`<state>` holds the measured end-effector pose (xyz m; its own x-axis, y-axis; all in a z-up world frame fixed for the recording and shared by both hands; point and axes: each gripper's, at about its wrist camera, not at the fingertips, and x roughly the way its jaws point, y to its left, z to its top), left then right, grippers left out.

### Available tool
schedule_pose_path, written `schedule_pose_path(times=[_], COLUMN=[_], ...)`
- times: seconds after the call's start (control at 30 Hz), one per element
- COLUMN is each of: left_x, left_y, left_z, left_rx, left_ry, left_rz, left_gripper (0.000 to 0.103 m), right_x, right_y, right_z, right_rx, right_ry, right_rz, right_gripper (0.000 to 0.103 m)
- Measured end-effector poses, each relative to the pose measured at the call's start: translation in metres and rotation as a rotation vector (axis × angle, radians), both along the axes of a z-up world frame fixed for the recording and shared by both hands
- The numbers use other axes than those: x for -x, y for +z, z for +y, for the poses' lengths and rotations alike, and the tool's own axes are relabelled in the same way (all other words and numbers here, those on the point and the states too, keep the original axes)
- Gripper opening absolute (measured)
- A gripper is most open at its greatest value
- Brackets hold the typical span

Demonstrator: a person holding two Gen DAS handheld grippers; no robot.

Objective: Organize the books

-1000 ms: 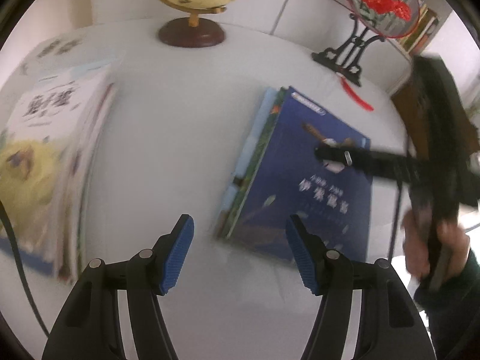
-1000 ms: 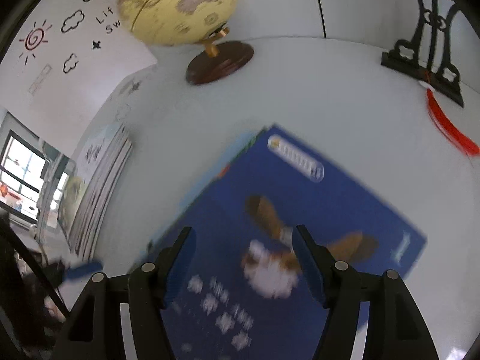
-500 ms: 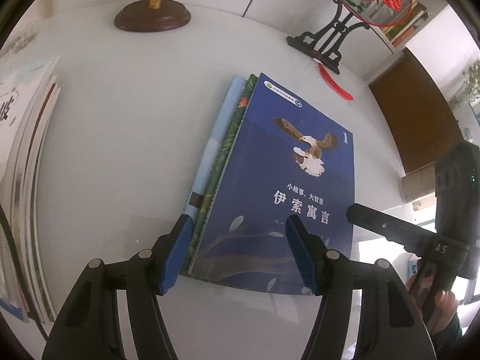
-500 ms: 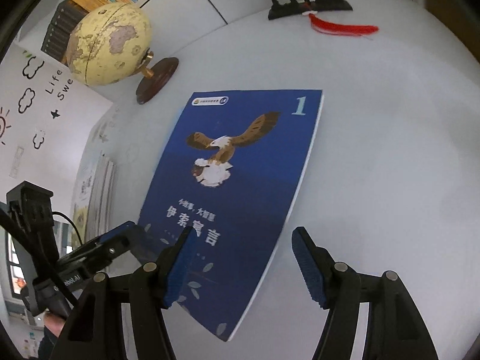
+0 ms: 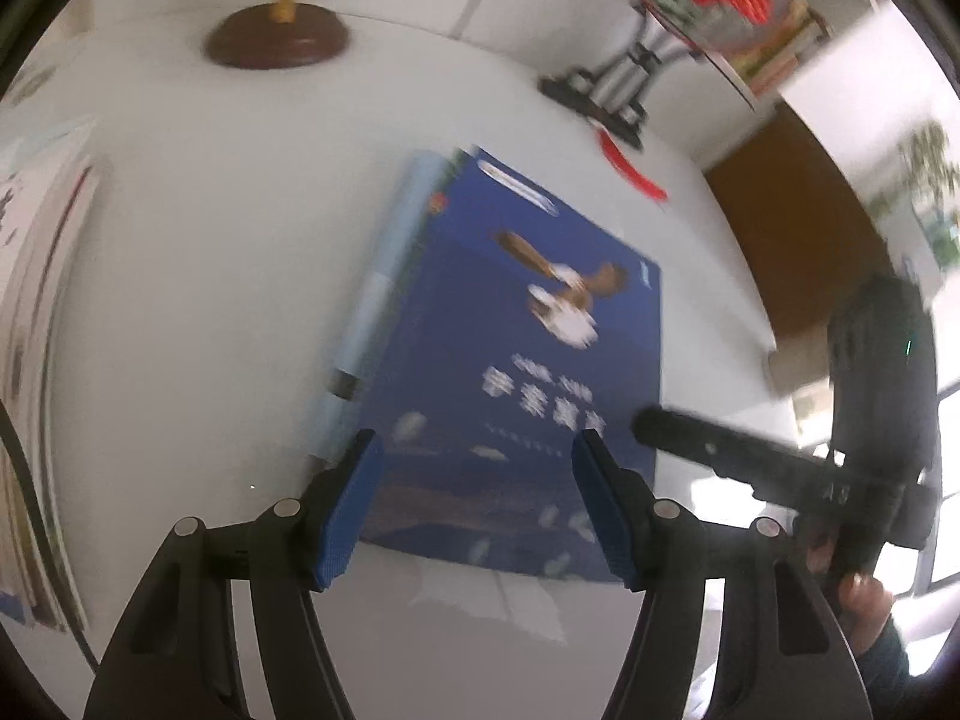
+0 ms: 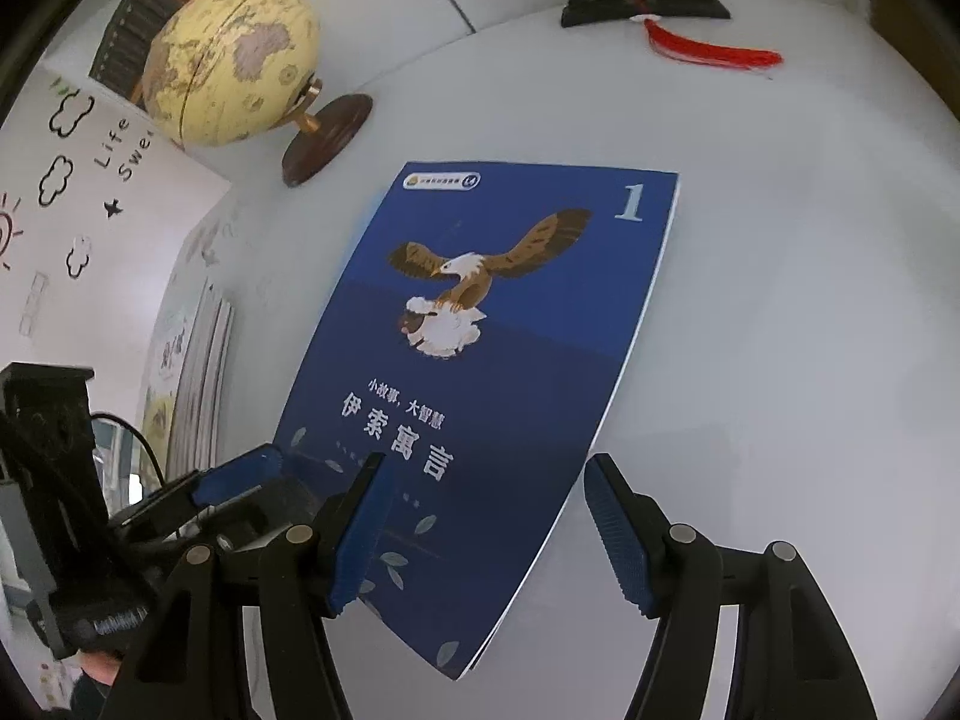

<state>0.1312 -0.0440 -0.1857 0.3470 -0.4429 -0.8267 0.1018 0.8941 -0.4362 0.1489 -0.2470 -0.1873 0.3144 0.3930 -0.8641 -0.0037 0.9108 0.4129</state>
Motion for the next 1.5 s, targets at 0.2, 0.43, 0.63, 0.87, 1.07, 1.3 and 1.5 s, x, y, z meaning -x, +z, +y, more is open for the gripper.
schedule_pose_path(times=[0.2, 0.43, 0.63, 0.87, 1.07, 1.3, 1.5], left_x=[-0.019, -0.010, 0.012, 0.032, 0.042, 0.052, 0.051], left_y=[-0.014, -0.010, -0.004, -0.002, -0.007, -0.013, -0.021], left_z=[0.011, 0.000, -0.003, 0.001, 0.005, 0.016, 0.010], left_rx=[-0.010, -0.032, -0.015, -0.014, 0.032, 0.037, 0.035], left_ry=[-0.007, -0.045, -0.057, -0.045, -0.055, -0.008, 0.004], left_rz=[0.042, 0.040, 0.050, 0.064, 0.108, 0.119, 0.116], left_gripper=[0.062, 0.063, 0.064, 0.063, 0.063, 0.063, 0.062], right_x=[-0.003, -0.004, -0.002, 0.014, 0.026, 0.042, 0.070], right_y=[-0.006, -0.006, -0.005, -0.007, -0.003, -0.012, -0.010], right_z=[-0.006, 0.009, 0.013, 0.021, 0.021, 0.015, 0.008], right_rx=[-0.030, 0.022, 0.076, 0.107, 0.110, 0.053, 0.012], right_ry=[-0.013, 0.009, 0.015, 0.027, 0.024, 0.021, 0.034], right_rz=[0.026, 0.021, 0.028, 0.038, 0.054, 0.099, 0.071], right_gripper=[0.065, 0.066, 0.067, 0.067, 0.068, 0.067, 0.067])
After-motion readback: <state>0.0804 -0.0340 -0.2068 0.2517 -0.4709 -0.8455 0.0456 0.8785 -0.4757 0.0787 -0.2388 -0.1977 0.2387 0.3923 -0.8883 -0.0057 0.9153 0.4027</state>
